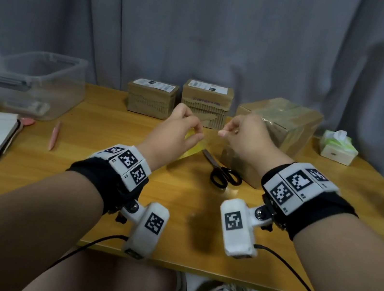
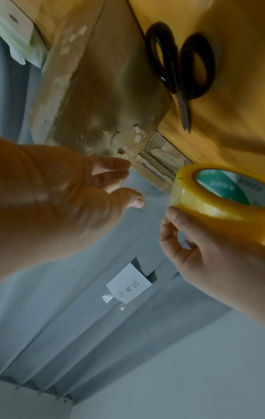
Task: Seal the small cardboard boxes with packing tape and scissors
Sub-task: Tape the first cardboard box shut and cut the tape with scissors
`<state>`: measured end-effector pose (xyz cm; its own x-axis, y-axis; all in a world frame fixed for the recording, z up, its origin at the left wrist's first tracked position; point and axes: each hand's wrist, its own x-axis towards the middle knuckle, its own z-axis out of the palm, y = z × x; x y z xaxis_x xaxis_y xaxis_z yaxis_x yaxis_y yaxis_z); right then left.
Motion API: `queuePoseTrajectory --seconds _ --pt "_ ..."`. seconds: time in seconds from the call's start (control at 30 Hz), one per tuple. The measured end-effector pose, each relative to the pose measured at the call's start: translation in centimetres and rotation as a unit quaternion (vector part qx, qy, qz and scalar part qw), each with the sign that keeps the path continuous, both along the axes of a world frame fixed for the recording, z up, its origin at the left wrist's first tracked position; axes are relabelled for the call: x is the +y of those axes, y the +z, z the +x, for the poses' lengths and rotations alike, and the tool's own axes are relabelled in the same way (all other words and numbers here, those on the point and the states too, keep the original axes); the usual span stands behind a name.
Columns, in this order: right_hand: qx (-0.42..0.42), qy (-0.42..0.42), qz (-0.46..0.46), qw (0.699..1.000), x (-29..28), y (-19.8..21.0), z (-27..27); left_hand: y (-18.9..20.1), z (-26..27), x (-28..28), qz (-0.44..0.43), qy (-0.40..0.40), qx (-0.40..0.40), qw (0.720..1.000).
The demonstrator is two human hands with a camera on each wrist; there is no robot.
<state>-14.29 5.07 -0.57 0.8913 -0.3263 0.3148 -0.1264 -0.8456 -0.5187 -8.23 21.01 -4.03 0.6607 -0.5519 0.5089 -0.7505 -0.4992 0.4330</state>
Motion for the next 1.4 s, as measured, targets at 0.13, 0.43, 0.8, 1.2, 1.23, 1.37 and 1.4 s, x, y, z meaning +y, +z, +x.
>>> queuePoseTrajectory --seconds 0.13,0.43,0.8,1.2,1.23,1.37,1.4 --pt "0.055 -0.018 -0.021 0.998 0.0 -0.3 1.6 -0.3 2.1 0.5 0.054 0.02 -0.048 0.997" --pt "-0.048 0.053 0.038 0.997 -1.2 1.2 2.0 -3.2 7.4 -1.3 0.317 0.077 0.026 0.945" --pt "0.188 -0.151 -0.068 0.968 -7.8 4.7 -1.7 5.5 3.9 -8.9 0.068 -0.067 0.195 0.976" --pt "0.137 -0.167 0.143 0.966 -15.3 4.3 -2.3 4.6 2.1 -15.4 -0.062 -0.22 0.354 0.907" --pt "0.18 -0.182 0.097 0.962 -15.6 4.3 -1.5 4.6 2.0 -15.9 -0.073 -0.221 0.374 0.898" --pt "0.301 -0.205 -0.014 0.931 -16.7 5.0 0.7 4.2 2.7 -16.7 -0.057 -0.239 0.39 0.888" --pt "0.311 -0.194 -0.021 0.93 -16.7 5.6 0.8 4.0 3.0 -16.6 -0.042 -0.242 0.382 0.891"
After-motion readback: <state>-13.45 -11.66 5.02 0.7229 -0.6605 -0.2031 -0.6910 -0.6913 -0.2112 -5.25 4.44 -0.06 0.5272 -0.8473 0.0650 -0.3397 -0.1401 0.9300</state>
